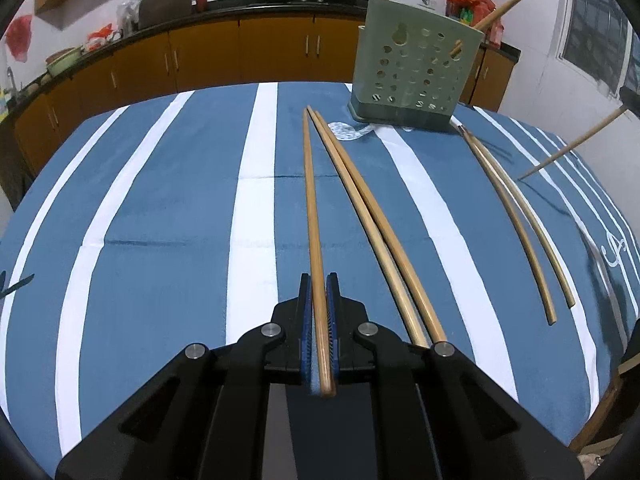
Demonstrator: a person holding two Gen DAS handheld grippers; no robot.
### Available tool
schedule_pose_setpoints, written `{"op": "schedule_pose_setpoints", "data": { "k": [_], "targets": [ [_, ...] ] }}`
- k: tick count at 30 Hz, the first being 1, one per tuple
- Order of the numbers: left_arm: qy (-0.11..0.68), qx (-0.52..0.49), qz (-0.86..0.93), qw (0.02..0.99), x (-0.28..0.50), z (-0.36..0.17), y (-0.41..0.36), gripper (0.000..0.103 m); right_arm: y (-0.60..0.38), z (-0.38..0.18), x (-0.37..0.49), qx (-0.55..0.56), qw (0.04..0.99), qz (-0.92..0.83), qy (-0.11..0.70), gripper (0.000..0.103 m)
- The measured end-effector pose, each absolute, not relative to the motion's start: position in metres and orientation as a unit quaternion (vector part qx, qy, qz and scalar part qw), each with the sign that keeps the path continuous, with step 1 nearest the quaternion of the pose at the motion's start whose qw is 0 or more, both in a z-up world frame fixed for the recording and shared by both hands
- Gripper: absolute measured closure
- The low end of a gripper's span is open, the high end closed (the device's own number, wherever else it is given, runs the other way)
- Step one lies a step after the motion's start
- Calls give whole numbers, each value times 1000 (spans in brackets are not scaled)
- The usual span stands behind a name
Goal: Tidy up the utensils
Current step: 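Lift the left gripper's chopstick toward the green holder while the right gripper lifts its own, then insert the left gripper's chopstick into the holder and open it while the right gripper does likewise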
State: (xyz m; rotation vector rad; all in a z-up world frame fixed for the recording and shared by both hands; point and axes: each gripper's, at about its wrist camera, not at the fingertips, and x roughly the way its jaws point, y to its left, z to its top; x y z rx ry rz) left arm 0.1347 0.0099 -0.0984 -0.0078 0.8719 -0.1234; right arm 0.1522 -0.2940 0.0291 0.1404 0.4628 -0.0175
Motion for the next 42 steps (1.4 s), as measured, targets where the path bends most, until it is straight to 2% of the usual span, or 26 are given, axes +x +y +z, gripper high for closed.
{"op": "schedule_pose_setpoints", "data": {
  "k": [3,11,22,30,36,42],
  "targets": [
    [421,-20,-64,905,139,-90,19,96,-294,29,152,71,971,-5,230,95],
    [325,-63,-56,942,142,-13,52,96,-295,36,147,73,974,-3,216,95],
    [257,-81,-35,962,153,42,74,96,-295,46,146,74,976,3,206,95],
    [207,-70,-61,974,156,97,64,96,-294,101,138,100,979,67,162,96],
    [142,-54,-89,984,161,146,32,96,-277,154,141,104,983,113,103,96],
    [67,-62,-95,991,186,181,-4,96,-250,167,179,81,986,118,90,96]
  ]
}}
